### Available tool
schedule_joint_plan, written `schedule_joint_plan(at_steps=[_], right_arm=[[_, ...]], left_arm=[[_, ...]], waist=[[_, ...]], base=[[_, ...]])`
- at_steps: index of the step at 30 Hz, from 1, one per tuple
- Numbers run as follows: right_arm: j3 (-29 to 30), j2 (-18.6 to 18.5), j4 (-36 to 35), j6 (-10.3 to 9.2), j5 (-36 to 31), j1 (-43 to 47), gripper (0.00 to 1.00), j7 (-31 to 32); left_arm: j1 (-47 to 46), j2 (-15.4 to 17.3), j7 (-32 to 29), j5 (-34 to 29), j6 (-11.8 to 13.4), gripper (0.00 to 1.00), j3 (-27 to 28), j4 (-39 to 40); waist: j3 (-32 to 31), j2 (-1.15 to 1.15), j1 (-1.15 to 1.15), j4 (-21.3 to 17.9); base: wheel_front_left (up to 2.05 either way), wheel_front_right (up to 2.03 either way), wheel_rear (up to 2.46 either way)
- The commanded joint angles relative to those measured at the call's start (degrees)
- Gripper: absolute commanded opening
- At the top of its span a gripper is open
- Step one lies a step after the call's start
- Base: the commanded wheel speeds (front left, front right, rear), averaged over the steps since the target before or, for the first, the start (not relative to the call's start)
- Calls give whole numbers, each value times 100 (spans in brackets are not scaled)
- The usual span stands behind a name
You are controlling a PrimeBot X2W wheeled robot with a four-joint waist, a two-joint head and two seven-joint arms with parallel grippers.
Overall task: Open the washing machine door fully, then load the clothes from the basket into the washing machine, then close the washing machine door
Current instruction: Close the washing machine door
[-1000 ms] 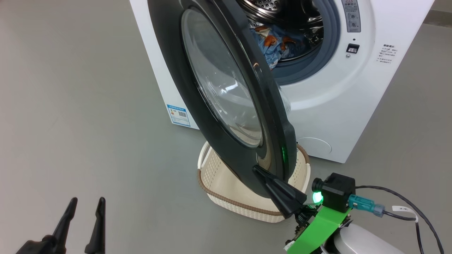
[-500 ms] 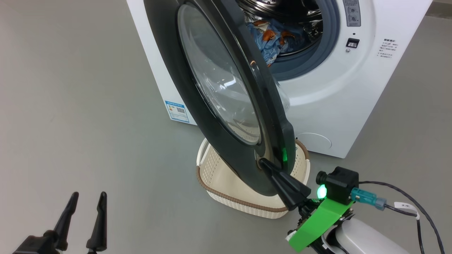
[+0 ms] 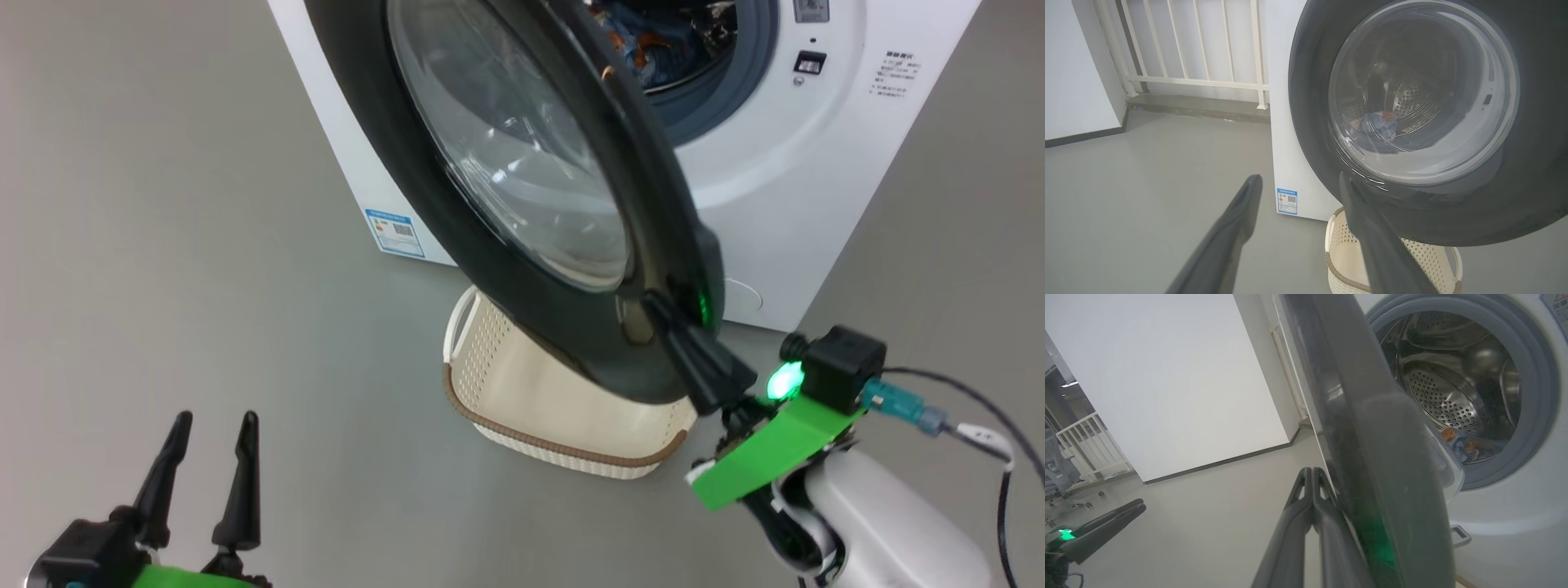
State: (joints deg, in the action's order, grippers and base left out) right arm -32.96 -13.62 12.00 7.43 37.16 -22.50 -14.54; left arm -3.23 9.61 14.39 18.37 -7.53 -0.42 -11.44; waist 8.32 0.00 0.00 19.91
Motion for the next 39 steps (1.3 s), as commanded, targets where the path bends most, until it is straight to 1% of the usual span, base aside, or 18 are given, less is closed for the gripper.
schedule_joint_plan(at_steps=[1,6,13,20,29,39], right_arm=[[65,-18,-112,6,-102,-205,0,-46],[414,-80,-92,6,-129,-492,0,-46],[683,-155,-51,6,-144,-824,0,-46],[975,-314,38,6,-119,-1367,0,-46],[1253,-433,279,6,-113,-2089,0,-46],[1592,-419,536,6,-154,-2737,0,-46]], left_arm=[[-231,84,61,-75,4,100,185,186],[-421,-22,61,-100,4,100,141,252],[-621,-89,61,-109,4,100,79,307],[-975,-236,61,-92,4,100,-15,336],[-1406,-364,61,-102,4,100,-160,341],[-1638,-423,61,-96,4,100,-289,359]], waist=[[111,0,0,-54],[384,0,0,-114],[665,0,0,-134],[1138,0,0,-127],[1559,0,0,-46],[1855,0,0,61]], base=[[0,0,0],[0,0,0],[0,0,0],[0,0,0],[0,0,0],[0,0,0]])
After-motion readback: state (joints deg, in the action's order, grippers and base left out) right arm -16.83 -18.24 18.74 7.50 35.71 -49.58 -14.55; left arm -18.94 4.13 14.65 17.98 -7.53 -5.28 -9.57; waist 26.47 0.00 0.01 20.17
